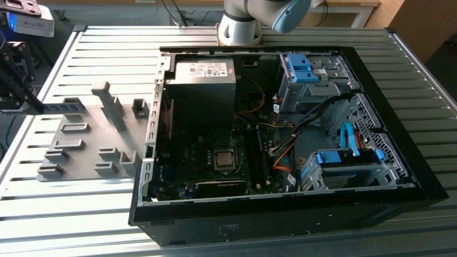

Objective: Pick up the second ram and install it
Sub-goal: 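Pick up the second ram and move it above second insertion slot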

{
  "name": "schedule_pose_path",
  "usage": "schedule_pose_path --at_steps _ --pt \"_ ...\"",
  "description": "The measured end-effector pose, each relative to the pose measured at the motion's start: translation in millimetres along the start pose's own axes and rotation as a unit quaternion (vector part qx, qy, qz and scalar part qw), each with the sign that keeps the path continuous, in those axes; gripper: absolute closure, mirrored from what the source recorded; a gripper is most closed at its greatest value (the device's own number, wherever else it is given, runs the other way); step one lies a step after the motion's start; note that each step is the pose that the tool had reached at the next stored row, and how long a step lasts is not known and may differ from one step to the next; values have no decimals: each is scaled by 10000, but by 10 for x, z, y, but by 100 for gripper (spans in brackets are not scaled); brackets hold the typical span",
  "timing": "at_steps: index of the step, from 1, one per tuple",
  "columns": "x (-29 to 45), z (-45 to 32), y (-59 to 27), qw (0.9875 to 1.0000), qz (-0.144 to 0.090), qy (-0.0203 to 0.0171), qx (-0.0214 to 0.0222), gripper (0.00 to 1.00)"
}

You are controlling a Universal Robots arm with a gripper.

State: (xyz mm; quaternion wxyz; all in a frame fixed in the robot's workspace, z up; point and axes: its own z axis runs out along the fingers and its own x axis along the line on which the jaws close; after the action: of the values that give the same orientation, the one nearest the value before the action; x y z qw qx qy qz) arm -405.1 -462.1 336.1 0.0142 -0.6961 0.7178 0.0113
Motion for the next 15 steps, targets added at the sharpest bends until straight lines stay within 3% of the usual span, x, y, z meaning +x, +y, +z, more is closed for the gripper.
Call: schedule_pose_path --at_steps 15 --pt "-6 -155 -1 10000 0 0 0 86"
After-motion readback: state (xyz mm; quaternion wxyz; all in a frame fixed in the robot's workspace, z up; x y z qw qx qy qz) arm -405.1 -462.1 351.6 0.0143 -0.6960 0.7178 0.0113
